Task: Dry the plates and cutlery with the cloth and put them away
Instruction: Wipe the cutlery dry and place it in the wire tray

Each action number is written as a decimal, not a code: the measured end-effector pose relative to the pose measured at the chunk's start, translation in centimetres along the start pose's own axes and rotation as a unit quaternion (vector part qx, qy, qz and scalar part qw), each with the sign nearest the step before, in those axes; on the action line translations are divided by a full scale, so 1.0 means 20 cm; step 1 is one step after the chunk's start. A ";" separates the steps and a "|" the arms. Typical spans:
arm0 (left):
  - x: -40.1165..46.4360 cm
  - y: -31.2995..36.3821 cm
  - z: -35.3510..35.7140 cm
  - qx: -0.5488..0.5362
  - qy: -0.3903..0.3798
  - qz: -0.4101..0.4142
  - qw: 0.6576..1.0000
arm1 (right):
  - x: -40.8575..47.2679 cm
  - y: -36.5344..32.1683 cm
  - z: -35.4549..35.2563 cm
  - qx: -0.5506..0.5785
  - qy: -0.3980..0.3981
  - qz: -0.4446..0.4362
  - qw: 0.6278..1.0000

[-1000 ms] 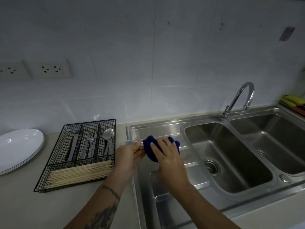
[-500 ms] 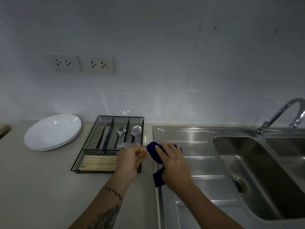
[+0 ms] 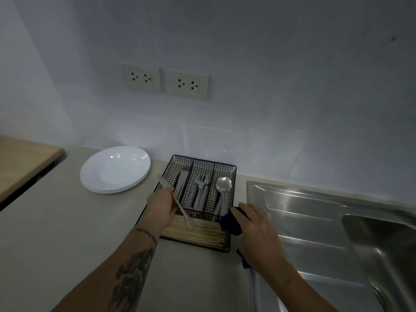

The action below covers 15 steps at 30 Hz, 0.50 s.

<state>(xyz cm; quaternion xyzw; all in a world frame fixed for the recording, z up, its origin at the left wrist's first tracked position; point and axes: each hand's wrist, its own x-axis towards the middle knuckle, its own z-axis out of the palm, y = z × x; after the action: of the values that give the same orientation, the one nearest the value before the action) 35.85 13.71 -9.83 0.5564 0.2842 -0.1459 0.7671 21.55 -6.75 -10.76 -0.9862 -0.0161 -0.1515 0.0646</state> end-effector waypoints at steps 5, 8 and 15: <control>0.38 0.14 -0.01 0.114 0.014 0.007 0.993 | 0.10 0.02 0.07 0.015 -0.023 0.020 0.999; 0.62 0.17 0.04 0.165 0.013 0.004 0.986 | 0.15 0.03 0.11 0.030 -0.030 0.037 0.998; 0.53 0.22 0.20 0.309 0.035 0.081 0.947 | 0.22 0.04 0.18 0.056 -0.029 0.056 0.996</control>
<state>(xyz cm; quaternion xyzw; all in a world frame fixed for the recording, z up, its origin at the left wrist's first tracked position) 47.81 12.48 -11.83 0.7923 0.2054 -0.1447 0.5561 26.90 -7.00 -12.89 -0.9844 0.0289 -0.1182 0.1274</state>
